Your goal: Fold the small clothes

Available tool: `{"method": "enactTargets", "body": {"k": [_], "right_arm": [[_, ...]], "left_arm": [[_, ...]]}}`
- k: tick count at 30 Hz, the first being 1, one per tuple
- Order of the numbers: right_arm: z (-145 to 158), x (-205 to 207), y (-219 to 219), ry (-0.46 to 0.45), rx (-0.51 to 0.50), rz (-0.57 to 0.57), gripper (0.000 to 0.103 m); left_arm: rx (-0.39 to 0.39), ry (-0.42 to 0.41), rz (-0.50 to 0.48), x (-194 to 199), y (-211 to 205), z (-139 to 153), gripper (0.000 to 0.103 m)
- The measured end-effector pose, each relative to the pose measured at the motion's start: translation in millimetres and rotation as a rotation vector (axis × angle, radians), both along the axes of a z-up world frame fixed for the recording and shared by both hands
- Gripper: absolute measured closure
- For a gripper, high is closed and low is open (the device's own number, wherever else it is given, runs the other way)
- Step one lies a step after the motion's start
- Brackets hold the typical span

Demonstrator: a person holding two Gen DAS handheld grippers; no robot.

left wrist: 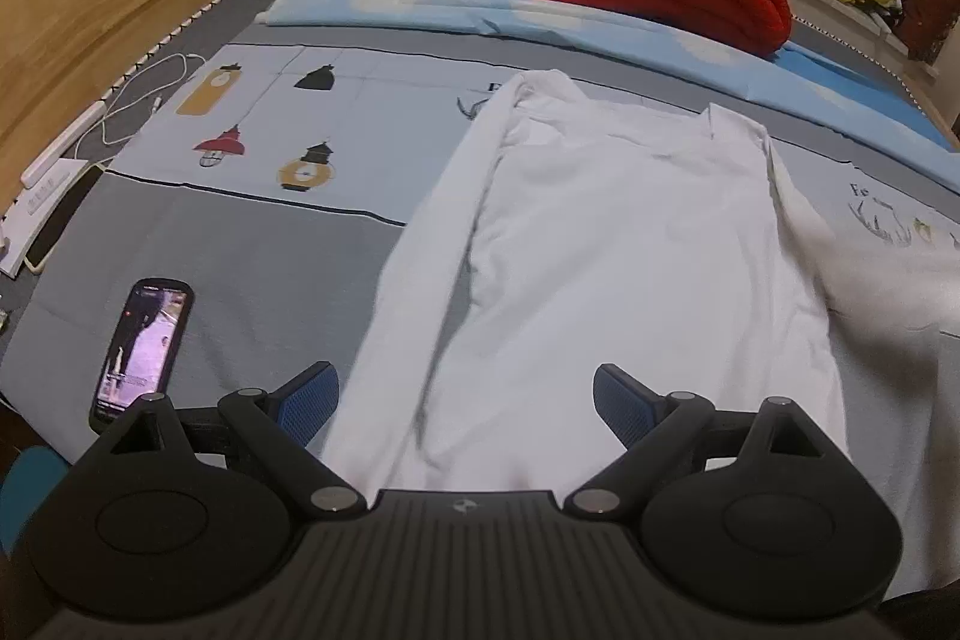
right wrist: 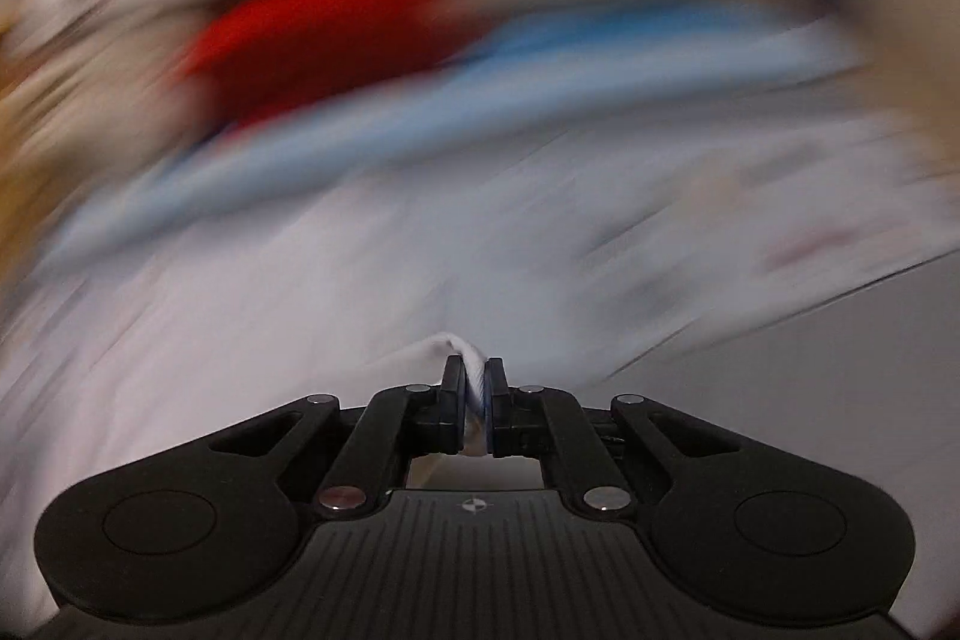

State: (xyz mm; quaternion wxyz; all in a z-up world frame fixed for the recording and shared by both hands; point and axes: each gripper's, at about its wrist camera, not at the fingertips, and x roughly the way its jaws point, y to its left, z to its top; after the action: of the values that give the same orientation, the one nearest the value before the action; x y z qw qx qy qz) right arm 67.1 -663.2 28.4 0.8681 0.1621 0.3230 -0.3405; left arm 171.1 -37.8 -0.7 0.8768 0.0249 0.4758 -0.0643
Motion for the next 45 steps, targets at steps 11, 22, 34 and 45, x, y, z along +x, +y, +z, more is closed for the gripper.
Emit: {"method": "enactTargets", "body": {"k": [11, 22, 34, 45], "right_arm": [[-104.0, -45.2, 71.8, 0.127, 0.358, 0.392, 0.054], [-207.3, -25.8, 203.5, 0.468, 0.14, 0.72, 0.055], [-164.1, -59.3, 189.3, 0.386, 0.279, 0.601, 0.1], [-142.2, -67.6, 212.3, 0.37, 0.359, 0.533, 0.066]], "left_arm": [[0.033, 0.109, -0.033, -7.8, -24.3, -41.0, 0.008], [0.06, 0.131, -0.024, -16.1, 1.5, -69.6, 0.008], [0.076, 0.121, 0.078, -3.0, 32.0, -69.2, 0.008], [0.114, 0.137, 0.121, 3.7, 63.7, -73.9, 0.002]]}}
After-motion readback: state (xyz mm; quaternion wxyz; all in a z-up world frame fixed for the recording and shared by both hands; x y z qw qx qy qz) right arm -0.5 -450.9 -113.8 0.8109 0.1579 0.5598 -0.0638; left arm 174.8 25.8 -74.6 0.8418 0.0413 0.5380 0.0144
